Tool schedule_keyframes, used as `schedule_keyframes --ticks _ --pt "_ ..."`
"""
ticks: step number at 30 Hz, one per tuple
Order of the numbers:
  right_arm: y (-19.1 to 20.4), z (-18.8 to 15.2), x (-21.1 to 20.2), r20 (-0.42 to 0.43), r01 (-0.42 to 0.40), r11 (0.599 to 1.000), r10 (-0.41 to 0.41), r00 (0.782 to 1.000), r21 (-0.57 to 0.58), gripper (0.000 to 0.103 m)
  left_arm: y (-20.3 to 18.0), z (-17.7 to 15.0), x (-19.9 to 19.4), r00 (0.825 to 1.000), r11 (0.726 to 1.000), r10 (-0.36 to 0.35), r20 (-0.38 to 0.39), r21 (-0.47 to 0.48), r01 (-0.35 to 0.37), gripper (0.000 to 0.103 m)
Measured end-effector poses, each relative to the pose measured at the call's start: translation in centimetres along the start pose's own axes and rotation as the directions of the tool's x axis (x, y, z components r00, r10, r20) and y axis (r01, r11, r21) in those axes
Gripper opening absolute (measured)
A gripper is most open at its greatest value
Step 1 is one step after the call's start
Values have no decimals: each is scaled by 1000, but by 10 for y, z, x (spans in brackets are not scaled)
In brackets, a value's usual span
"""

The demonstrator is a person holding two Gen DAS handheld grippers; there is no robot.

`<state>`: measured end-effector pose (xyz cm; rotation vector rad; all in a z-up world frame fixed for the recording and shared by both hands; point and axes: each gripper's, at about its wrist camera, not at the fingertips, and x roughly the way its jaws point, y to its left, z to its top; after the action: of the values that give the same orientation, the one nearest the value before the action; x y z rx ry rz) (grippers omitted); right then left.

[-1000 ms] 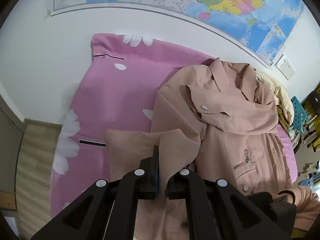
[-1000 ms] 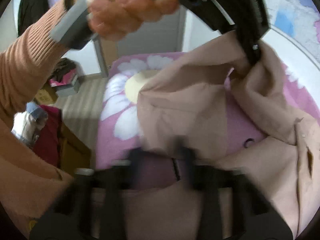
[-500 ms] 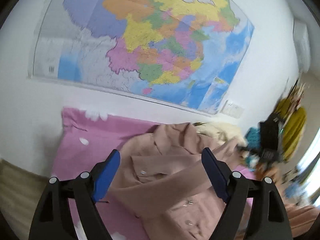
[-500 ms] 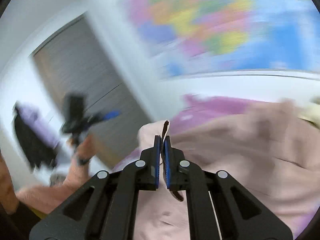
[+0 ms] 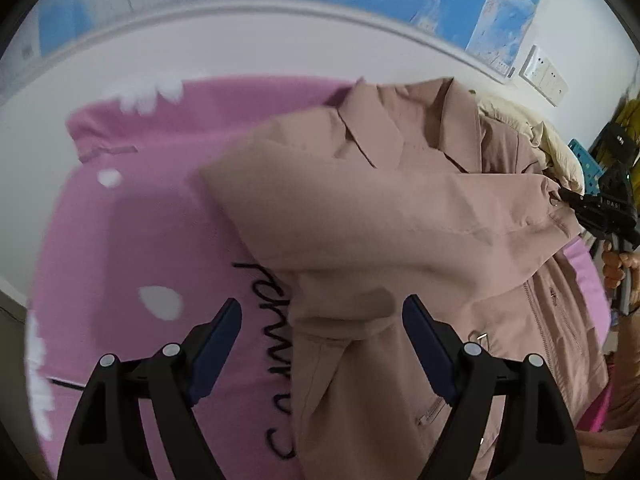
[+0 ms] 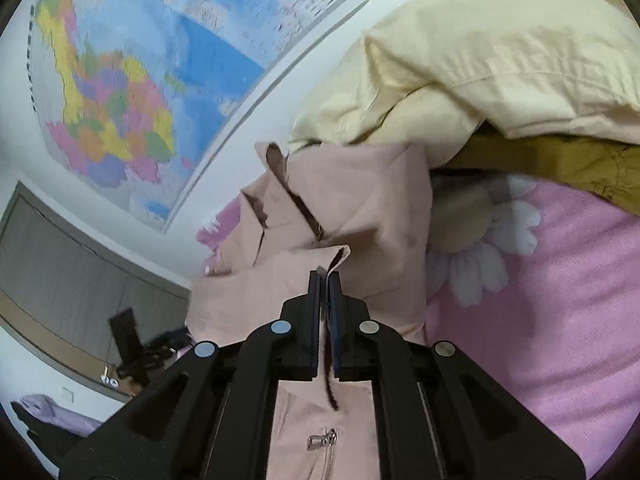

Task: Fold large clothes

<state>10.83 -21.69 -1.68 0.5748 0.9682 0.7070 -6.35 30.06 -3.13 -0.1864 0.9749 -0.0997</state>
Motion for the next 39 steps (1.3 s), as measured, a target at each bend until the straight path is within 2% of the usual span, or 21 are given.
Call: schedule_keyframes --ticks 1,5,8,9,11,12,13,16,18,20,21,22,23,24,27,28,30,32,36,37,39 --pt "3 3 -4 13 -1 1000 1 1000 -16 1 1 2 4 1000 1000 -10 -6 -7 10 78" --pt "21 15 -30 107 -21 997 29 994 -72 1 -6 16 8 1000 1000 -6 20 -18 6 71" --pt "29 19 -34 87 -6 994 16 996 -107 1 -15 25 9 999 1000 28 42 1 -28 71" --pt "31 16 -29 67 -3 992 11 998 -126 6 -18 27 9 998 999 42 47 9 -42 71" --pt "30 8 -20 34 67 986 -62 997 -156 27 -22 29 12 996 997 64 54 28 -66 71" --pt "29 2 -13 28 111 979 -108 994 -173 53 -22 31 14 996 997 74 53 31 -75 71" --pt "25 -3 -11 30 130 975 -127 991 -183 61 -23 31 16 995 996 83 51 34 -84 71" --pt "20 -14 10 -25 158 965 -167 986 -209 61 -22 30 21 995 995 92 45 34 -94 71" --pt "21 -19 28 -44 230 937 -250 967 -262 58 -23 31 23 994 994 99 45 39 -101 72" --pt "22 -21 41 -66 243 925 -273 960 -292 45 -22 32 25 994 995 97 46 29 -98 73" --pt "22 -22 46 -77 252 918 -288 955 -305 27 -22 32 26 994 995 100 46 26 -101 73" --pt "25 -23 50 -74 268 905 -308 948 -330 24 -22 32 27 993 994 106 50 24 -107 73" --pt "26 -24 49 -63 263 904 -301 952 -337 17 -23 32 27 993 994 109 53 24 -110 72" --pt "30 -23 45 -41 257 904 -288 957 -342 2 -23 32 27 992 993 114 56 23 -115 73" --pt "43 -16 17 81 245 903 -232 969 -353 2 -26 33 21 991 993 110 80 24 -112 73" --pt "46 -12 3 131 241 904 -207 969 -352 2 -28 33 18 991 994 99 91 29 -102 73" --pt "46 -6 -10 182 262 908 -212 960 -326 2 -32 34 16 990 994 97 106 42 -102 73" --pt "39 -6 -7 158 265 915 -226 961 -303 2 -37 35 22 988 991 116 99 59 -123 73" --pt "21 -12 14 107 324 898 -306 946 -297 2 -41 35 39 985 983 158 71 80 -163 73" --pt "17 -13 19 113 351 890 -333 936 -291 2 -41 34 44 984 981 169 63 82 -173 73" --pt "15 -9 20 132 359 892 -335 933 -275 2 -43 34 49 983 979 176 54 91 -180 74"
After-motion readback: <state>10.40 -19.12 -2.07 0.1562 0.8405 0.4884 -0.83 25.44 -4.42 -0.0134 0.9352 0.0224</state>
